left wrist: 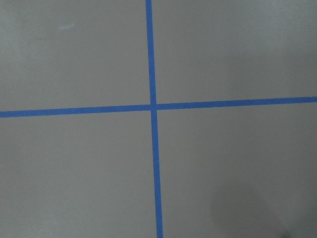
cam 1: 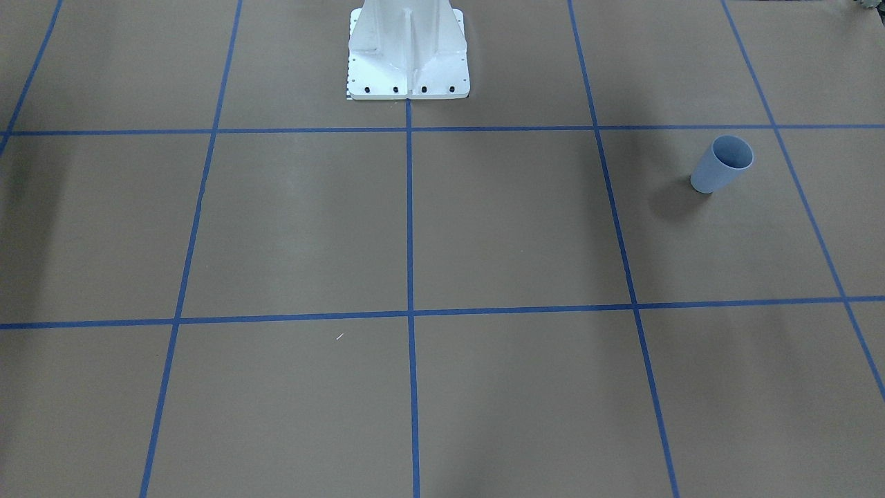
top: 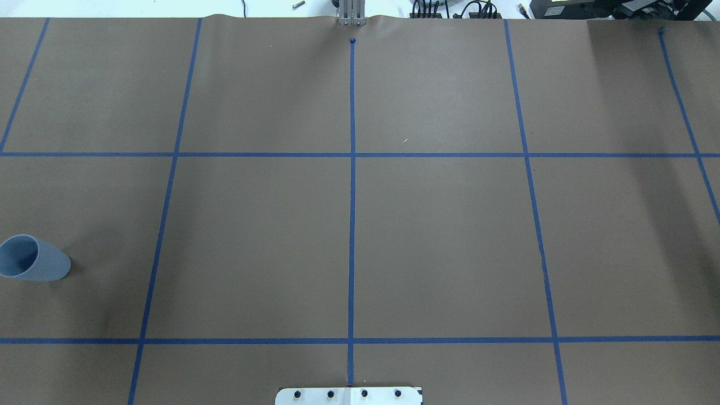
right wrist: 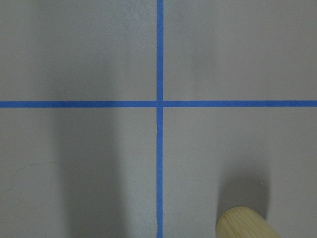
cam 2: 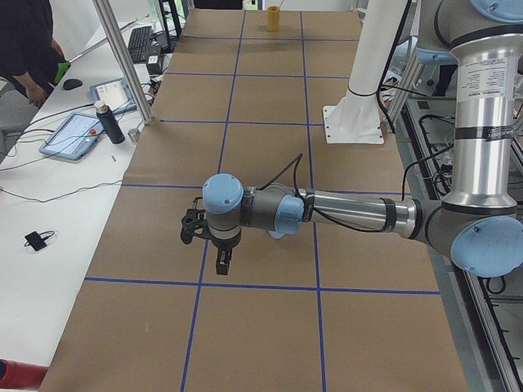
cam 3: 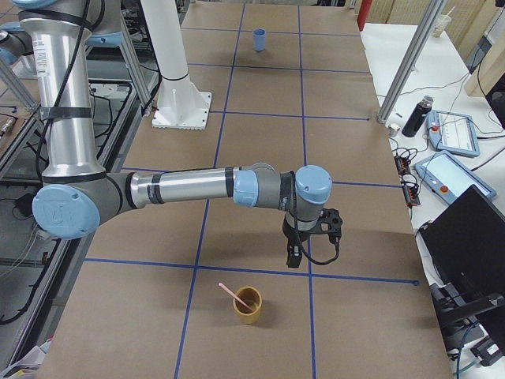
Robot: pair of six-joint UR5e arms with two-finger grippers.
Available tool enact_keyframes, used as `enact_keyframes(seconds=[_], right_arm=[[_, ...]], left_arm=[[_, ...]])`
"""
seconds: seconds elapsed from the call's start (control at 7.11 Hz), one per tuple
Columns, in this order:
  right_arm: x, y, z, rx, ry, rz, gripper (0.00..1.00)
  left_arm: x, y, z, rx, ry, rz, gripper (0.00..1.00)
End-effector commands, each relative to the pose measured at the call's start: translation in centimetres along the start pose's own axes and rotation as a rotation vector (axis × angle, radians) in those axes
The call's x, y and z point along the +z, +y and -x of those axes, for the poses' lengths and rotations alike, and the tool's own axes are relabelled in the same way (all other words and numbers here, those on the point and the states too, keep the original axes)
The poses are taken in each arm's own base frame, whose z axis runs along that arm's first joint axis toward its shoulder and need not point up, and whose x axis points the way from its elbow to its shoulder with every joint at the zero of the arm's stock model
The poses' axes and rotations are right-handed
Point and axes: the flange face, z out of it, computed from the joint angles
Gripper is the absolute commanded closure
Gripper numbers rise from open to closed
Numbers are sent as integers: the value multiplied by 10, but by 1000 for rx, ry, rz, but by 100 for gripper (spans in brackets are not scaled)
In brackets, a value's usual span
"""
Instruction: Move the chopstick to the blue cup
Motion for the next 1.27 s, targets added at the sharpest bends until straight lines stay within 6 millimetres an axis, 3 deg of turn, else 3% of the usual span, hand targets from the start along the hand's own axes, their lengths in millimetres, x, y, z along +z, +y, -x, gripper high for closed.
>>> enact_keyframes(seconds=[0.0,0.14,0.42,0.56,0.7,1.12], right_arm=[[5,3,-3,11,-4,11,0],[5,2,-2,5,-4,9,0],[3,2,1,4,-8,5,0],[3,2,1,4,-12,5,0],[3,2,1,5,-15,6,0],[7,1,3,4,-14,15,0]], left_arm=[[3,14,-25,-5,9,13,1],[2,20,-48,-47,17,17,1],[23,51,-90,-113,46,20,1],[45,78,-102,-143,83,8,1],[58,90,-113,-157,98,19,1],[95,96,-129,-124,90,105,1]])
